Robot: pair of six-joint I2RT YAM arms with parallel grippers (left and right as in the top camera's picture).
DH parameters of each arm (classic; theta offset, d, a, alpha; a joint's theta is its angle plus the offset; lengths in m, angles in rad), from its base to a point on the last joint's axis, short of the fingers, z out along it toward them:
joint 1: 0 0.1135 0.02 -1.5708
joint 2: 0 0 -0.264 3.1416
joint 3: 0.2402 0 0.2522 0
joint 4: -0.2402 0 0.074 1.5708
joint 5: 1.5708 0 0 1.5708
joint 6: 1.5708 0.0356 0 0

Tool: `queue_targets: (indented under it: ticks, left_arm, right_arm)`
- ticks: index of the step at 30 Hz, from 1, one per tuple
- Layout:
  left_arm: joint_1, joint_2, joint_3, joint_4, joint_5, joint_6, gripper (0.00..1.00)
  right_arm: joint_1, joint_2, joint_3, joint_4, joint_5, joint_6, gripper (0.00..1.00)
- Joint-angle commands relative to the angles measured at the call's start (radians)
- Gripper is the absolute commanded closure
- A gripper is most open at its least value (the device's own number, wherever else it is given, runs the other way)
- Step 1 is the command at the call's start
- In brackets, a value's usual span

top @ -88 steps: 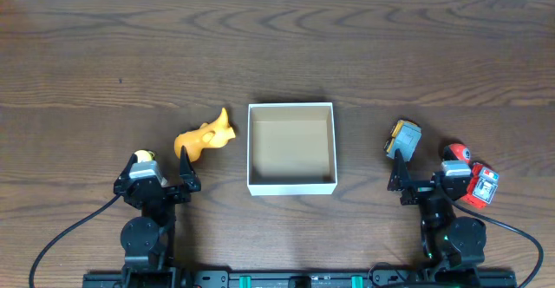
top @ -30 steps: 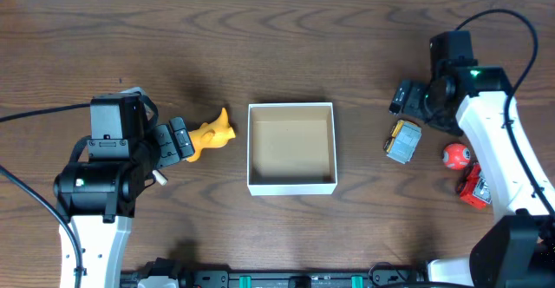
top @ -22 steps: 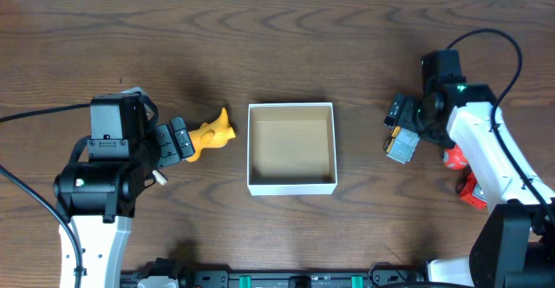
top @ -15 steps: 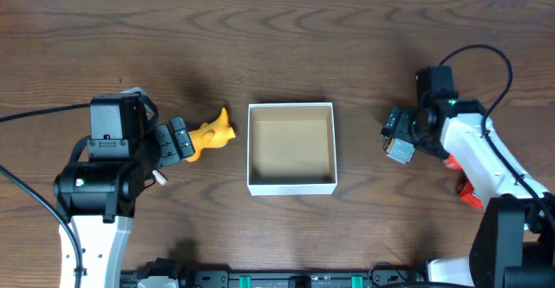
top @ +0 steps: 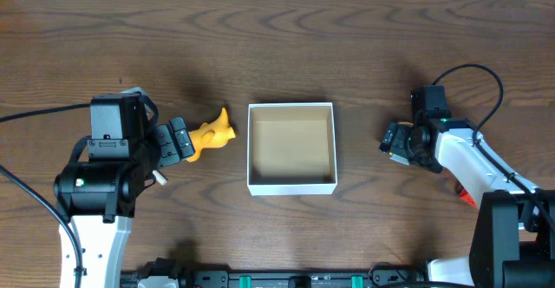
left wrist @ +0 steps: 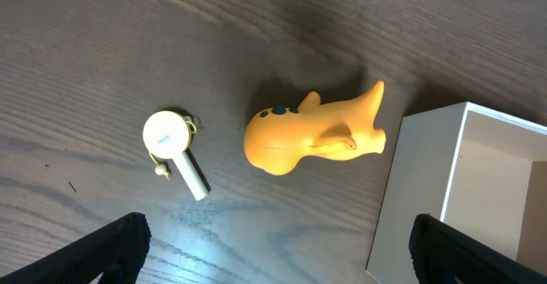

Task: Pack container
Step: 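Lower the right gripper onto the yellow-grey toy truck and grasp it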

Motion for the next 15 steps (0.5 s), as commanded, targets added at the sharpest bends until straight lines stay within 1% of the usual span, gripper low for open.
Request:
queue_targets:
  ticks: [1, 8, 12, 15]
  left_arm:
    - [0.002, -0.002, 0.019, -0.003, -0.001, -0.005, 0.02]
    - [0.002, -0.002, 0.019, -0.003, -0.001, -0.005, 0.02]
    - [0.002, -0.002, 0.019, -0.003, -0.001, -0.005, 0.02]
    - [0.002, -0.002, 0.019, -0.003, -0.001, -0.005, 0.02]
  right_arm:
    - [-0.006, 0.003, -0.007, 0.002, 0.009, 0.015, 0.18]
    - [-0.006, 0.003, -0.007, 0.002, 0.009, 0.015, 0.35]
    - [-0.006, 0.003, -0.007, 0.002, 0.009, 0.015, 0.37]
    - [-0.006, 0.003, -0.007, 0.002, 0.009, 0.015, 0.42]
